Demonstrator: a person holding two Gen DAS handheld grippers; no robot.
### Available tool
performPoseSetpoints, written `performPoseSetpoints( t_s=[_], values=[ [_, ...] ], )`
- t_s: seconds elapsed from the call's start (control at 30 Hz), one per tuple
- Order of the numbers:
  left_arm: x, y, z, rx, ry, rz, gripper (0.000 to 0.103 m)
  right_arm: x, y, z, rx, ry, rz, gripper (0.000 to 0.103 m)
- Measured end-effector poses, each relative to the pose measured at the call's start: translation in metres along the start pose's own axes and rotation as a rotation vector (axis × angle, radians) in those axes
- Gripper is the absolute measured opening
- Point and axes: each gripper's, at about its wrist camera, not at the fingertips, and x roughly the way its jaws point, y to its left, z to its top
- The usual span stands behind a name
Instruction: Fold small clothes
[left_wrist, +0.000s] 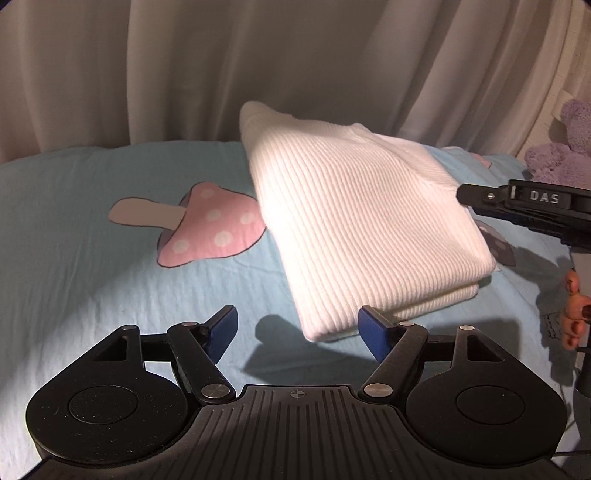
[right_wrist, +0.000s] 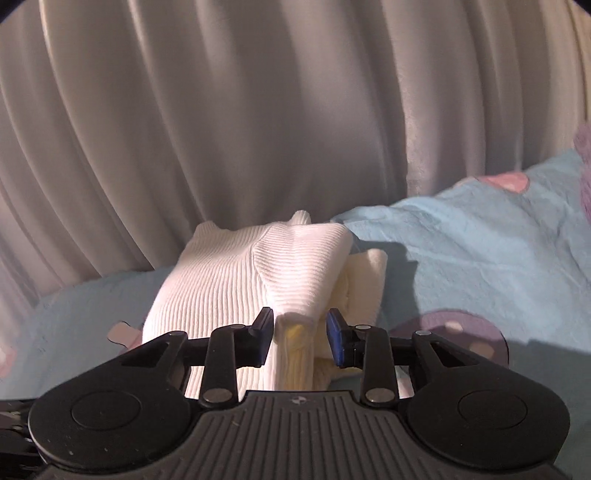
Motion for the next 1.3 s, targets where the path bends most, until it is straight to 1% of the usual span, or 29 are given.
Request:
performPoseSetpoints(
  t_s=[0.07,0.1,0.2,0.27,0.33,0.37,0.4,0.43,0.5,0.53,0.57,0.6,0.63,0.67,0.7,0.73,0.8,0.87,0.9,0.97,1.0,1.03,1.13,1.17,1.2,1.3],
  values=[
    [0.003,-0.004,-0.001,0.005,0.015,-0.003,0.078,-0.007,-0.016,-0.014,0.104,0.043,0.033,0.033],
    [0.006,-0.006,-0.002,0.009,0.021,-0.013,0.078,-0.009,-0.020,-0.019,0.137,0.050,0.046,0.033],
    [0.011,-0.015,-0.002,0.031,0.031,-0.023,0.078,-0.010,-0.027,-0.032,0.260,0.090,0.140,0.034],
    [0.016,-0.021,-0.001,0.046,0.027,-0.017,0.078,-0.003,-0.023,-0.037,0.281,0.106,0.158,0.034],
    [0.022,-0.024,0.000,0.051,0.033,0.010,0.077,0.001,-0.015,-0.037,0.251,0.098,0.130,0.032],
    [0.024,-0.024,0.000,0.045,0.036,0.022,0.077,0.004,-0.010,-0.036,0.226,0.094,0.103,0.019],
    [0.025,-0.023,0.001,0.032,0.037,0.024,0.077,0.005,-0.008,-0.035,0.220,0.100,0.094,0.011],
    [0.025,-0.021,0.002,0.014,0.037,0.020,0.077,0.005,-0.012,-0.034,0.264,0.098,0.133,0.011],
    [0.023,-0.016,0.004,-0.021,0.032,0.035,0.077,0.001,-0.034,-0.034,0.476,0.093,0.342,0.010],
    [0.021,-0.013,0.005,-0.034,0.024,0.053,0.077,0.001,-0.042,-0.036,0.548,0.084,0.397,0.010],
    [0.019,-0.010,0.006,-0.048,0.014,0.071,0.077,-0.001,-0.049,-0.037,0.580,0.080,0.398,0.010],
    [0.017,-0.006,0.007,-0.065,0.008,0.083,0.079,-0.002,-0.047,-0.036,0.523,0.089,0.315,0.010],
    [0.016,-0.001,0.008,-0.087,0.007,0.090,0.079,0.000,-0.041,-0.034,0.432,0.114,0.194,0.010],
    [0.016,0.002,0.008,-0.104,0.012,0.090,0.079,0.004,-0.035,-0.034,0.353,0.148,0.096,0.009],
    [0.018,0.005,0.009,-0.119,0.030,0.085,0.079,0.007,-0.031,-0.036,0.323,0.159,0.068,0.009],
    [0.019,0.006,0.009,-0.128,0.043,0.080,0.079,0.007,-0.028,-0.036,0.310,0.156,0.069,0.009],
    [0.019,0.005,0.007,-0.124,0.042,0.085,0.079,0.005,-0.021,-0.033,0.270,0.151,0.057,0.009],
    [0.017,0.003,0.007,-0.112,0.039,0.090,0.078,0.004,-0.023,-0.031,0.317,0.142,0.125,0.008],
    [0.016,0.003,0.007,-0.112,0.036,0.088,0.078,0.002,-0.026,-0.029,0.316,0.135,0.130,0.008],
    [0.015,0.004,0.006,-0.113,0.034,0.084,0.078,-0.001,-0.021,-0.026,0.213,0.127,0.032,0.008],
    [0.014,0.005,0.006,-0.114,0.036,0.082,0.079,0.001,-0.019,-0.027,0.178,0.137,0.004,0.008],
    [0.015,0.006,0.005,-0.118,0.041,0.082,0.079,0.004,-0.018,-0.028,0.168,0.158,-0.006,0.008],
    [0.015,0.009,0.003,-0.121,0.060,0.069,0.079,0.006,-0.014,-0.023,0.107,0.165,-0.015,0.010],
    [0.014,0.011,0.003,-0.119,0.067,0.059,0.079,0.003,-0.016,-0.020,0.113,0.162,-0.001,0.011],
    [0.013,0.014,0.002,-0.113,0.076,0.045,0.078,0.002,-0.019,-0.016,0.127,0.154,0.009,0.016],
    [0.000,0.024,0.002,-0.098,0.088,0.009,0.078,-0.004,-0.034,-0.003,0.181,0.098,0.032,0.022]
  ],
)
